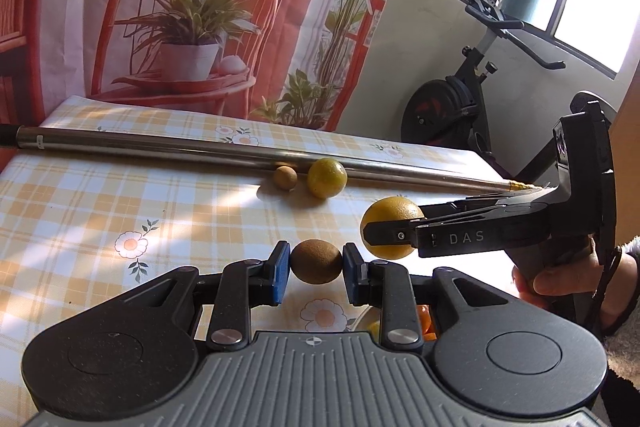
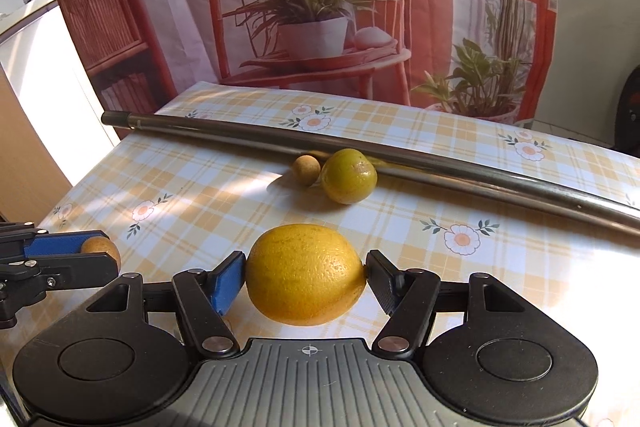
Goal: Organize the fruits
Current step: 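Grasp the large yellow lemon with the right tool while the left tool holds the brown fruit, then carry the lemon and brown fruit over the white plate with both tools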
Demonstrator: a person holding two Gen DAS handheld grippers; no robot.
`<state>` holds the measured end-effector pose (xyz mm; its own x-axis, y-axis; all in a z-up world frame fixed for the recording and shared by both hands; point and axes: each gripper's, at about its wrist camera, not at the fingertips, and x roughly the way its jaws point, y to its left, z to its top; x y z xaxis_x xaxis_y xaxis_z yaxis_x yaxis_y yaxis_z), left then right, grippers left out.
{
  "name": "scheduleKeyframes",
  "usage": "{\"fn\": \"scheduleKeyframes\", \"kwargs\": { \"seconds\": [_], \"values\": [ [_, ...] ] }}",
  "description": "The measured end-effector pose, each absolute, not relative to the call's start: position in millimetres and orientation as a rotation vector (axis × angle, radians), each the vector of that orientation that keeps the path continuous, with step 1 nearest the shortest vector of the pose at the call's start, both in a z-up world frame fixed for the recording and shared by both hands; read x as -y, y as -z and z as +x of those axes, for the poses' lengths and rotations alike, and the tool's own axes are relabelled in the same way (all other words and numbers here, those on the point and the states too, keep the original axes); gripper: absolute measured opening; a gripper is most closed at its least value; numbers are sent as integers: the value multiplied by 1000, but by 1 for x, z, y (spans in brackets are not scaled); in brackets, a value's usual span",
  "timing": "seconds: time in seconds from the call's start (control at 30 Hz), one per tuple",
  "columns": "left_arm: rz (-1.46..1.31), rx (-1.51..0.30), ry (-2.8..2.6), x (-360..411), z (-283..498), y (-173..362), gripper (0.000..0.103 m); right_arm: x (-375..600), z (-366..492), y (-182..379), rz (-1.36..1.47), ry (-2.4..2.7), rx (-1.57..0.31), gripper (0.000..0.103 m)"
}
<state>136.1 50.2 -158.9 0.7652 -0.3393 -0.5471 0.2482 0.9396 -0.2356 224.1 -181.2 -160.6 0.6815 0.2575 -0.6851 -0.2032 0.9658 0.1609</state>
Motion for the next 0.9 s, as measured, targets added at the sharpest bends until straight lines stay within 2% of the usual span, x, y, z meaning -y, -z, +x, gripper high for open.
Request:
{"fn": "scheduleKeyframes", "kwargs": {
  "seconds": [0.37, 0.9],
  "values": [
    [-114, -621, 382, -34, 106, 152, 30, 191, 156, 135, 117, -260, -679, 62],
    [5, -732, 482, 4, 84, 180, 30, 214, 52, 139, 254, -202, -617, 62]
  ]
}}
